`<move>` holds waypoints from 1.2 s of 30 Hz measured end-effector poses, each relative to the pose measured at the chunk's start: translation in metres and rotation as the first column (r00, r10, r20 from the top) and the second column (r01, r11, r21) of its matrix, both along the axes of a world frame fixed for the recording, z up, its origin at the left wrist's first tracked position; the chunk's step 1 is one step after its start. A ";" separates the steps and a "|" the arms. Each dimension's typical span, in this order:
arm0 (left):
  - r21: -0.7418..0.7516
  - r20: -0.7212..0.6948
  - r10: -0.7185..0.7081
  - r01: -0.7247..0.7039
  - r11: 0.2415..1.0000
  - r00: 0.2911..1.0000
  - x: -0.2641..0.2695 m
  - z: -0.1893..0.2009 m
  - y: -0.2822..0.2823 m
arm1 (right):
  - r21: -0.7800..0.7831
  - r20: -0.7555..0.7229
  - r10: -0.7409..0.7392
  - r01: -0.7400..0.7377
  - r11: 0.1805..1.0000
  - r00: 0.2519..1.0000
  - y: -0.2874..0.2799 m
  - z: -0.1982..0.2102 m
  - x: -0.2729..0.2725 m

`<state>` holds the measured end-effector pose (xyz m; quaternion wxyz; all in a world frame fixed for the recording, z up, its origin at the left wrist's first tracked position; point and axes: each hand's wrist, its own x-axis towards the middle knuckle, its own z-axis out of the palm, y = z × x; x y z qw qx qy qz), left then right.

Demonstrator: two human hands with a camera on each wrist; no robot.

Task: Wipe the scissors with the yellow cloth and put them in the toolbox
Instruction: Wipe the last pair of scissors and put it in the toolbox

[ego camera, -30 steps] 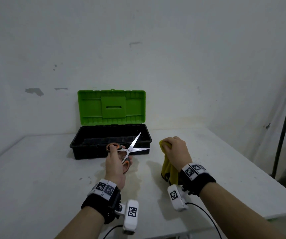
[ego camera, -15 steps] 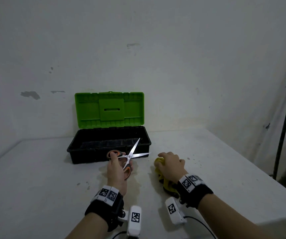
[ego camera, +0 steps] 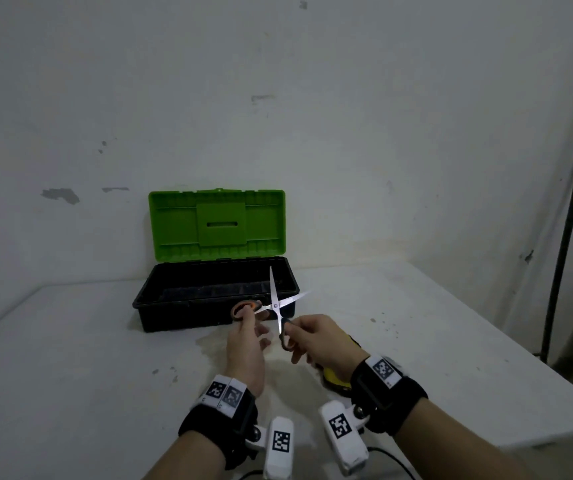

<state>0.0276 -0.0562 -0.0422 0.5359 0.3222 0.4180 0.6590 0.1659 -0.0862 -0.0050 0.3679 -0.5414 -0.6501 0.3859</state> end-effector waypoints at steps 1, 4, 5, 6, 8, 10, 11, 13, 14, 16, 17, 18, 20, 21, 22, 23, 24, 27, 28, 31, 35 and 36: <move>0.022 -0.051 0.011 -0.009 1.000 0.999 -0.006 -0.001 0.000 | -0.008 0.015 -0.011 0.011 1.000 1.000 0.002 0.001 0.004; 0.026 -0.146 0.004 0.000 1.000 0.989 -0.027 0.002 -0.001 | -0.019 0.054 -0.022 0.023 1.000 0.998 0.006 0.002 0.015; 0.009 -0.159 -0.014 0.015 1.000 0.987 -0.033 0.002 -0.001 | -0.019 0.058 -0.018 0.019 1.000 0.998 0.005 0.003 0.018; -0.007 -0.180 -0.037 0.036 0.999 0.983 -0.039 0.004 -0.001 | -0.017 0.057 -0.012 0.013 1.000 0.998 0.005 0.004 0.020; -0.016 -0.272 -0.100 0.100 0.995 0.957 -0.048 0.007 -0.003 | -0.005 0.055 -0.011 0.011 1.000 0.998 0.005 0.005 0.022; -0.018 -0.346 -0.191 0.197 0.980 0.919 -0.053 0.010 -0.006 | 0.009 0.060 -0.024 0.024 1.000 0.998 0.007 0.005 0.021; -0.026 -0.363 -0.240 0.248 0.969 0.900 -0.054 0.012 -0.008 | 0.017 0.063 -0.034 0.033 0.999 0.997 0.008 0.005 0.020; -0.049 -0.371 -0.324 0.330 0.943 0.870 -0.054 0.015 -0.011 | 0.027 0.059 -0.051 0.049 0.998 0.997 0.009 0.004 0.016; -0.056 -0.376 -0.347 0.352 0.934 0.859 -0.053 0.016 -0.012 | 0.029 0.056 -0.057 0.055 0.998 0.997 0.009 0.004 0.013; -0.049 -0.384 -0.346 0.355 0.934 0.856 -0.052 0.017 -0.013 | 0.038 0.057 -0.070 0.068 0.997 0.996 0.008 0.004 0.008; -0.043 -0.383 -0.333 0.343 0.938 0.862 -0.053 0.016 -0.013 | 0.048 0.058 -0.076 0.073 0.996 0.995 0.007 0.005 0.006; -0.040 -0.379 -0.323 0.333 0.942 0.867 -0.053 0.016 -0.012 | 0.057 0.058 -0.079 0.076 0.995 0.995 0.006 0.005 0.004; -0.034 -0.384 -0.309 0.321 0.946 0.870 -0.054 0.016 -0.013 | 0.072 0.061 -0.087 0.083 0.994 0.994 0.004 0.006 0.002; -0.030 -0.390 -0.303 0.317 0.948 0.870 -0.054 0.017 -0.013 | 0.080 0.063 -0.093 0.088 0.993 0.994 0.003 0.007 0.001; -0.025 -0.389 -0.297 0.312 0.950 0.872 -0.054 0.017 -0.014 | 0.090 0.061 -0.101 0.095 0.991 0.993 0.002 0.007 0.000; -0.019 -0.385 -0.289 0.305 0.952 0.876 -0.054 0.018 -0.014 | 0.101 0.053 -0.109 0.104 0.989 0.993 0.002 0.007 -0.001; -0.011 -0.379 -0.282 0.301 0.954 0.881 -0.055 0.019 -0.015 | 0.111 0.043 -0.114 0.109 0.988 0.993 0.002 0.007 -0.003; 0.006 -0.362 -0.268 0.289 0.957 0.893 -0.055 0.021 -0.017 | 0.131 0.026 -0.126 0.122 0.984 0.992 0.004 0.007 -0.006; 0.010 -0.346 -0.264 0.285 0.958 0.900 -0.054 0.021 -0.018 | 0.131 0.015 -0.131 0.128 0.983 0.991 0.004 0.006 -0.009; 0.013 -0.283 -0.242 0.256 0.967 0.928 -0.047 0.016 -0.021 | 0.144 0.007 -0.176 0.173 0.974 0.984 0.002 0.003 -0.020; 0.008 -0.264 -0.225 0.236 0.972 0.938 -0.050 0.010 -0.023 | 0.154 0.033 -0.175 0.168 0.974 0.984 -0.001 0.001 -0.026; 0.000 -0.257 -0.230 0.238 0.971 0.939 -0.051 0.010 -0.022 | 0.157 0.031 -0.176 0.169 0.973 0.984 -0.001 0.001 -0.027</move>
